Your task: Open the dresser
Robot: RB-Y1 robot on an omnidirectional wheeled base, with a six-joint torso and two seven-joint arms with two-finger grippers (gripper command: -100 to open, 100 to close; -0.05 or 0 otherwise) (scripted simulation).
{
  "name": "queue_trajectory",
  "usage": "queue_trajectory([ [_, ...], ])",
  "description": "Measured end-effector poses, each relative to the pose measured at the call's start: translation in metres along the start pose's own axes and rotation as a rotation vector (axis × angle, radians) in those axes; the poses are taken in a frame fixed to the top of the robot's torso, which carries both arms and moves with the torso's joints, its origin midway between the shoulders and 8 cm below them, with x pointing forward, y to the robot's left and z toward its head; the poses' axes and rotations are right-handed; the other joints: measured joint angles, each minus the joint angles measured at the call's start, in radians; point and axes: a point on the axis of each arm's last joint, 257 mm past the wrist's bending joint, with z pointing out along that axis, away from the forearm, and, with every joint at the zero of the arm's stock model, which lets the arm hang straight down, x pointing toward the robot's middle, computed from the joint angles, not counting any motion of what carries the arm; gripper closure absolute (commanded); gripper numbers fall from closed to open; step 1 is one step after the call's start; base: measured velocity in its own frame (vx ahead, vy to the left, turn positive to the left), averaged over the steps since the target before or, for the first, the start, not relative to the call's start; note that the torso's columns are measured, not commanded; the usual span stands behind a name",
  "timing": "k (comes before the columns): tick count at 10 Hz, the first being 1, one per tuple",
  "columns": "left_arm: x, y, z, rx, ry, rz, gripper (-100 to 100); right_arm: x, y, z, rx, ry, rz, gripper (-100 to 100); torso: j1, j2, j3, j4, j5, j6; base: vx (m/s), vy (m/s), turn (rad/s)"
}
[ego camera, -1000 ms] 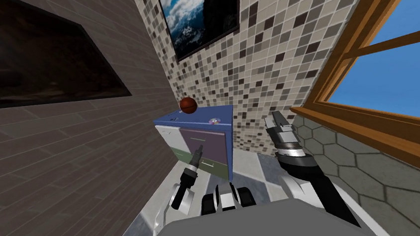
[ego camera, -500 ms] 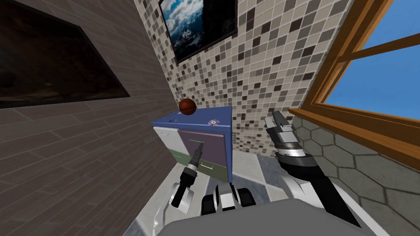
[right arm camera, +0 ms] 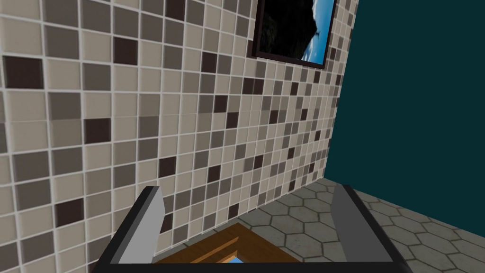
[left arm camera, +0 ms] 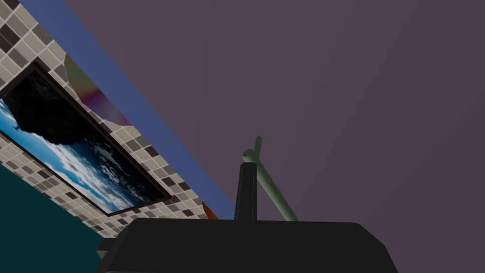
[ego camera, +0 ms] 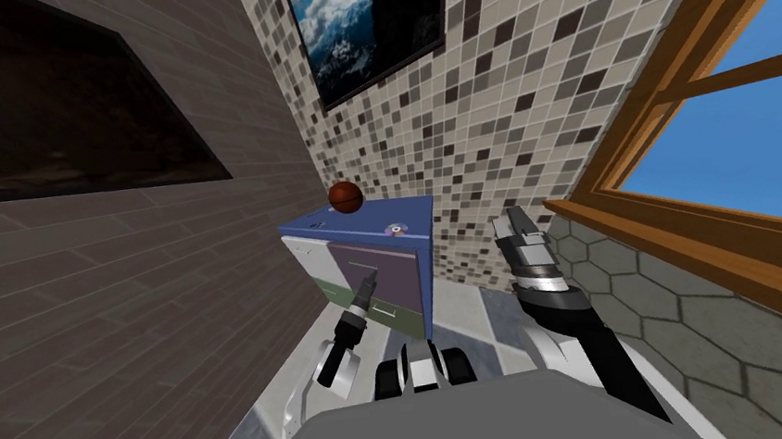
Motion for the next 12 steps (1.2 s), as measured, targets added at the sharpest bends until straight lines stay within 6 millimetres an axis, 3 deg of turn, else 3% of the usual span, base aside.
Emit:
queue_trajectory([
  [3,0.004,-0.006,-0.006,0.005,0.012,0.000,100,0.000,0.000,0.000,0.000,0.000,0.000,0,-0.002,-0.006,-0.004,-0.001,0.000,0.000,-0.148,0.080,0.026],
  [4,0.004,-0.006,-0.006,0.004,0.012,0.000,-100,0.000,0.000,0.000,0.000,0.000,0.000,0,-0.006,-0.013,-0.007,-0.003,-0.001,0.001,0.064,-0.032,-0.046],
  [10,-0.002,0.000,-0.001,-0.023,0.002,-0.007,-100,0.000,0.000,0.000,0.000,0.000,0.000,0,-0.001,-0.003,-0.001,0.000,0.000,0.000,0.116,-0.060,-0.014],
  [11,-0.002,0.000,-0.001,-0.025,0.002,-0.008,100,0.000,0.000,0.000,0.000,0.000,0.000,0,-0.001,-0.003,-0.002,-0.001,0.000,0.000,0.010,-0.006,0.001],
  [12,-0.002,0.000,-0.001,-0.025,0.002,-0.008,100,0.000,0.000,0.000,0.000,0.000,0.000,0,-0.001,-0.004,-0.002,-0.001,0.000,0.000,-0.102,0.032,0.063],
])
